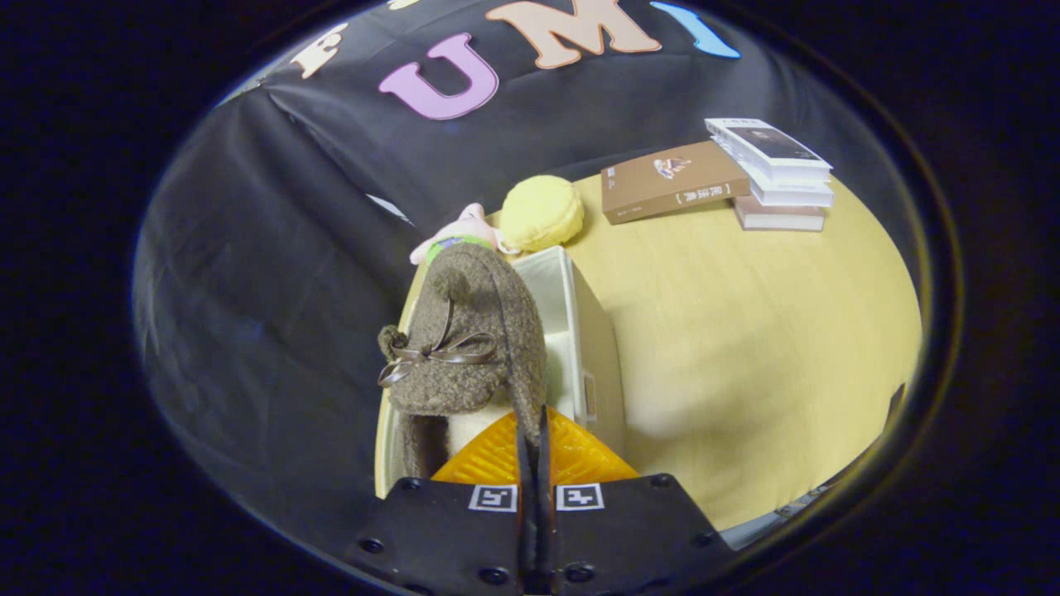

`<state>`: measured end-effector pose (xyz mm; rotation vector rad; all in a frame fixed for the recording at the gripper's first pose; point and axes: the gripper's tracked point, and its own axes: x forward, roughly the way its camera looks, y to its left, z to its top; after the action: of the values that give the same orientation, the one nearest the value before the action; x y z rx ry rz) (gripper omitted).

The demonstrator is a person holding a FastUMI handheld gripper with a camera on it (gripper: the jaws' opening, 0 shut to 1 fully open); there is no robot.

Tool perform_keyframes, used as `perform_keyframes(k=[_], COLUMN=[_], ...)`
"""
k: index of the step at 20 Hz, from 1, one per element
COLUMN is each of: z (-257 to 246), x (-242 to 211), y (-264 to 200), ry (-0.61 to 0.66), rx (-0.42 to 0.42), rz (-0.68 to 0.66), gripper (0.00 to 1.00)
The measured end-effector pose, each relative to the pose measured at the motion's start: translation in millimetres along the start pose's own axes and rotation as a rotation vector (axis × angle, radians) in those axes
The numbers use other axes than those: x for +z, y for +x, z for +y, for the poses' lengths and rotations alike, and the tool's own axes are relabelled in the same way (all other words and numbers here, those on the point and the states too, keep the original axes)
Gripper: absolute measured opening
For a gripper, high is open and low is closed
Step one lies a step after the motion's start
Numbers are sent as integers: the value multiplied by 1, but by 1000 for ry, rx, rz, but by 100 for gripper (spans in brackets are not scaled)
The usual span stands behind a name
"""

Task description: Open the storage box then place both shoes into the box .Put the left shoe in first, then the right shoe, with the right side of both shoes facing outward in a uniform manner.

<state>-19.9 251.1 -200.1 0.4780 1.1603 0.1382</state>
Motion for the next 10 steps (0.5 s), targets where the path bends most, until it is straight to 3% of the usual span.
perform_keyframes(k=[1, 4, 10], z=[0, 8, 21], x=[-2, 1, 12], y=[1, -3, -24], ry=[-7, -12, -96], rx=[-7, 21, 80], rz=[-12, -33, -88], gripper=[3, 21, 65])
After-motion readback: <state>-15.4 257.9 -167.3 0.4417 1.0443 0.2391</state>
